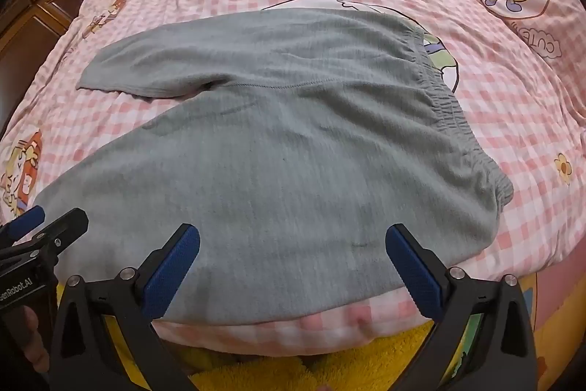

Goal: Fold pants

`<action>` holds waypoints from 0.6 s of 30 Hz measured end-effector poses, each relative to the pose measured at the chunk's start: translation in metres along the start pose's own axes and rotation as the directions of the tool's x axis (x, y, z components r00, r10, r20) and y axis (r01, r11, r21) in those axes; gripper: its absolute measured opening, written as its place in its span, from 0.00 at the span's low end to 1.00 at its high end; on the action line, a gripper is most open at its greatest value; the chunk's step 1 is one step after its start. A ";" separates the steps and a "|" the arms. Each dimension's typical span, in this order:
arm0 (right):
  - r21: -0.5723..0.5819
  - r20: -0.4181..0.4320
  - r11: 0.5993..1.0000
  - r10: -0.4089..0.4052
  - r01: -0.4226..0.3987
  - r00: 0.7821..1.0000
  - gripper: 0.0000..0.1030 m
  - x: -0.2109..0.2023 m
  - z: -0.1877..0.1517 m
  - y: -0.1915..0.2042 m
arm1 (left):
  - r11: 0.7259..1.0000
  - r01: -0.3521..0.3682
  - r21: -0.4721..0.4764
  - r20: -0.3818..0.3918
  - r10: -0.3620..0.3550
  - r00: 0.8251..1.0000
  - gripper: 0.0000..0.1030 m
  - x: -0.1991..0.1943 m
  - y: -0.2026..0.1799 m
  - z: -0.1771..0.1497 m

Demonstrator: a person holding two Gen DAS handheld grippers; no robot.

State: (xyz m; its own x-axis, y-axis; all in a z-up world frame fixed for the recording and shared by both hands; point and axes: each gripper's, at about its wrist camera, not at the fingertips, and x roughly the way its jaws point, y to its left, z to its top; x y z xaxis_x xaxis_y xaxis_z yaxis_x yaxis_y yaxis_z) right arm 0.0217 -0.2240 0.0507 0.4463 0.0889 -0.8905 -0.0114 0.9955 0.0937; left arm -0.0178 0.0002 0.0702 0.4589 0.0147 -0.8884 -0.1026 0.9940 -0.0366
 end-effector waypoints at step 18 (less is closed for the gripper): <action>0.001 -0.002 1.000 -0.002 0.002 1.000 1.00 0.000 -0.002 -0.001 | 1.000 -0.002 0.002 -0.014 0.002 1.000 1.00 0.004 -0.001 -0.003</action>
State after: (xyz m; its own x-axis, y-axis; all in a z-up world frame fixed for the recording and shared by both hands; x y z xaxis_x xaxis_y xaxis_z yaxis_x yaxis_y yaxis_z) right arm 0.0202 -0.2247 0.0498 0.4442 0.0874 -0.8916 -0.0093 0.9956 0.0930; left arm -0.0187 -0.0009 0.0657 0.4466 0.0154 -0.8946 -0.1015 0.9943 -0.0336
